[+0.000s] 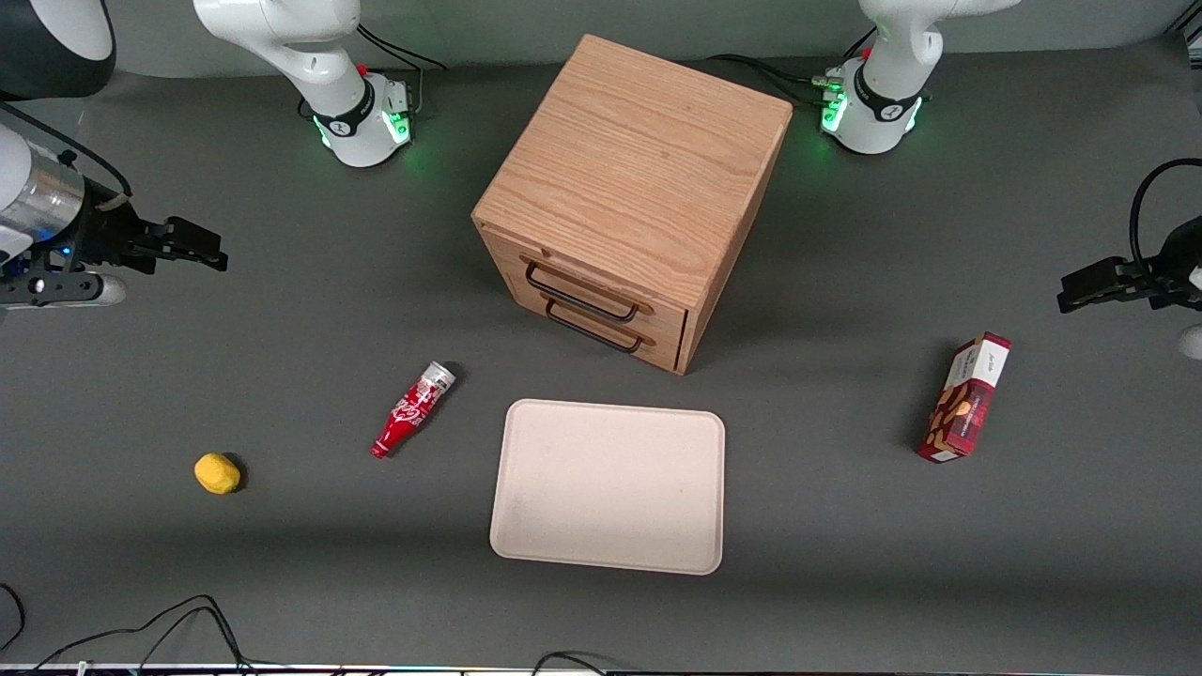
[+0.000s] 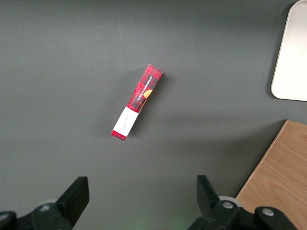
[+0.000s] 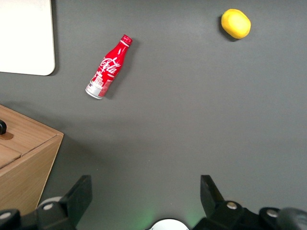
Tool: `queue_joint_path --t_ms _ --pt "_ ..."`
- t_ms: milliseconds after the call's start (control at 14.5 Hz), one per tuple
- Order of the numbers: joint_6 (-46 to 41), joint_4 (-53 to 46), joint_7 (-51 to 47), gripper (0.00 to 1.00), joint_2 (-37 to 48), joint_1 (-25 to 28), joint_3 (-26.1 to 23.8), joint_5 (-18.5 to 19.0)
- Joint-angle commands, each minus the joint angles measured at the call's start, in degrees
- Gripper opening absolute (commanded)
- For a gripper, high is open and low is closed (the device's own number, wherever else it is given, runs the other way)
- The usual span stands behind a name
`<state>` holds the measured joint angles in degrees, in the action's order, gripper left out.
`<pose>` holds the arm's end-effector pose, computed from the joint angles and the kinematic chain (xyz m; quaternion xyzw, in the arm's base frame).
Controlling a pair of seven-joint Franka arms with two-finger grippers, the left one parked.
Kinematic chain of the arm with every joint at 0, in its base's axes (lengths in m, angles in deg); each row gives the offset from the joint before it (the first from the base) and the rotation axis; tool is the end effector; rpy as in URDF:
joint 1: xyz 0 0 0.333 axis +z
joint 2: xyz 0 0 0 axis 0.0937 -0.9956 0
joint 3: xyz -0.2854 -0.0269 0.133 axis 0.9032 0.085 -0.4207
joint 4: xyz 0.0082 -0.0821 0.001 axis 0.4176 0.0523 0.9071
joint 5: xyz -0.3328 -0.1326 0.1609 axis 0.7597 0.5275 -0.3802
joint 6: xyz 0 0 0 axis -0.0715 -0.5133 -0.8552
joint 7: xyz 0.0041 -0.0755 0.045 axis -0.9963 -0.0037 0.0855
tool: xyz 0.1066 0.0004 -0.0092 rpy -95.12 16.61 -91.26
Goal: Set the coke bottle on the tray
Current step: 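Move the right gripper down toward the red Coca-Cola bottle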
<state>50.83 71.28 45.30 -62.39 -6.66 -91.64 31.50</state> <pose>0.5316 0.0147 0.5806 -0.9979 0.0107 0.0618 0.0159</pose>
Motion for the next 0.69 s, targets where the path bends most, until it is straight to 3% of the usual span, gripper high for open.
queue_joint_path --t_ms 0,208,415,623 --pt "-1.4 -1.9 1.4 1.0 -0.8 -0.1 0.4 -1.4" --pt "-4.7 -6.9 0.9 1.0 -4.5 0.4 1.3 -1.5" --pt "-6.2 -9.3 -8.9 1.0 -7.7 0.6 -0.1 -1.3" --pt "-2.0 -13.7 -18.1 1.0 -16.0 1.6 -3.1 -1.0"
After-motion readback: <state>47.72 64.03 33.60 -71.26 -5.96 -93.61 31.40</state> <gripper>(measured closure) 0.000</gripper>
